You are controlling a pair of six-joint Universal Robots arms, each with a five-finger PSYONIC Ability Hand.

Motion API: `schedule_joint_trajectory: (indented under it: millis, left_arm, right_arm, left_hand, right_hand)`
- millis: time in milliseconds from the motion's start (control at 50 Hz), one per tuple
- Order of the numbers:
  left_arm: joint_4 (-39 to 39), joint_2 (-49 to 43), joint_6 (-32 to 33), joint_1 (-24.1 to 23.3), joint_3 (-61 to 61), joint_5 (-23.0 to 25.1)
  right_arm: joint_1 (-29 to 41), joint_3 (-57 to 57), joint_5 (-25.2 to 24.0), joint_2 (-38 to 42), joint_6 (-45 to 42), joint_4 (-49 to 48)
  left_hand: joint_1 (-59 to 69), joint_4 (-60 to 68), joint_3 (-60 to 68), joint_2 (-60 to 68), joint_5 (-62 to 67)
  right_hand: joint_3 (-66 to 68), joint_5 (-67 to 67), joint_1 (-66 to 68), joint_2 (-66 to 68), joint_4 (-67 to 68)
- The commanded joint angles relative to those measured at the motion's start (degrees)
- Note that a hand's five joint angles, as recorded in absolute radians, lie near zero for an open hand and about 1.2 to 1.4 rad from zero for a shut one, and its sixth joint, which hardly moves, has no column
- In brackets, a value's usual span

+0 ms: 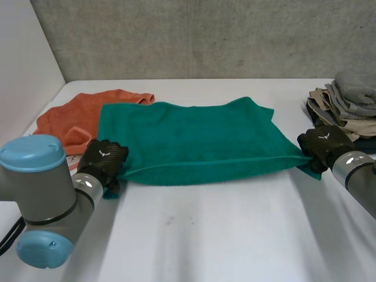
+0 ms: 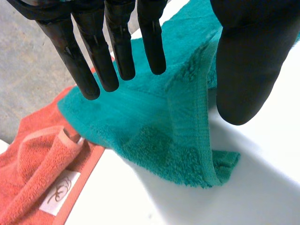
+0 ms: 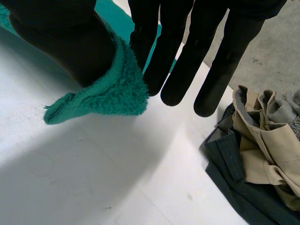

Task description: Fold the laundry.

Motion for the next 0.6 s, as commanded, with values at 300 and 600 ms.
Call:
schedule_joint_trajectory:
  millis: [300, 600]
  left_arm:
    - [2.51, -1.97, 2.08, 3.16, 0.89, -5.56]
    - [-15.84, 36.54, 18.24, 0.43, -0.96, -3.54]
  right_arm:
    - [0.02, 1.17, -0.04, -4.54, -0.66, 0.87]
    - [-3.5, -10.95, 0.31, -28.19, -23.85, 31.44]
  left_hand:
    - [48.7, 48.78, 48.14, 48.49, 49.09]
    - [48.7, 48.78, 48.14, 48.49, 49.09]
  right_hand:
    - [11.54, 13.41, 14.69, 12.25, 11.17]
    - [11.54, 13.41, 14.69, 12.25, 11.17]
